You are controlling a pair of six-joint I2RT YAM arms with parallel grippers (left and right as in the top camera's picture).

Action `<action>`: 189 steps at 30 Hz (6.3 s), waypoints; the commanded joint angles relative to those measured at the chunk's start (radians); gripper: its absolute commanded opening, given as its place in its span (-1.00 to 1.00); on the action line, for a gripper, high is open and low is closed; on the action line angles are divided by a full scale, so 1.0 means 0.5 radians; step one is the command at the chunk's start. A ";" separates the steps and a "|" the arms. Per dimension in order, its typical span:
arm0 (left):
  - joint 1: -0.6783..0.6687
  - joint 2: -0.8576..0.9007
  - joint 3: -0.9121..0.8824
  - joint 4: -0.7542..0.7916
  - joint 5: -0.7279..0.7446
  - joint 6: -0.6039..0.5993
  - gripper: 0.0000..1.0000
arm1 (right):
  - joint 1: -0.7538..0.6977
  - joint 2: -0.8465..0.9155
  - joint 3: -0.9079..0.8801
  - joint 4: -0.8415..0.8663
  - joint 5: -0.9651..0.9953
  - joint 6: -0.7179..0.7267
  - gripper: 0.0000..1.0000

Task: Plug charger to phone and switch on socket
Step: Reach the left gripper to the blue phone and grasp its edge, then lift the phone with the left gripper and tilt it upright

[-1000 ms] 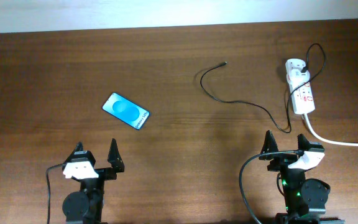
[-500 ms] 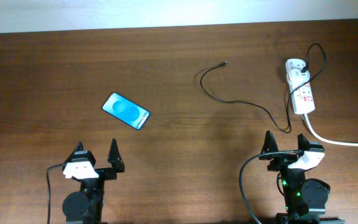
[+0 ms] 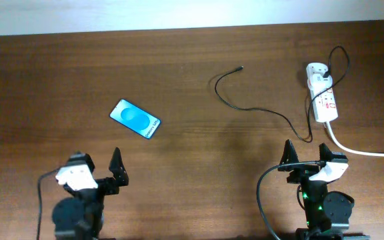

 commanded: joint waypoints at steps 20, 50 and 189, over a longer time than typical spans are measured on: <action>-0.235 2.213 2.134 -1.279 0.002 -1.042 1.00 | 0.004 -0.016 -0.012 -0.007 0.010 0.008 0.97; -0.146 4.292 3.130 -1.744 0.176 -1.471 0.97 | 0.004 -0.016 -0.012 -0.007 0.010 0.008 0.97; -0.343 3.707 2.930 -1.634 1.741 -0.242 0.01 | 0.004 -0.016 -0.012 -0.007 0.009 0.008 0.97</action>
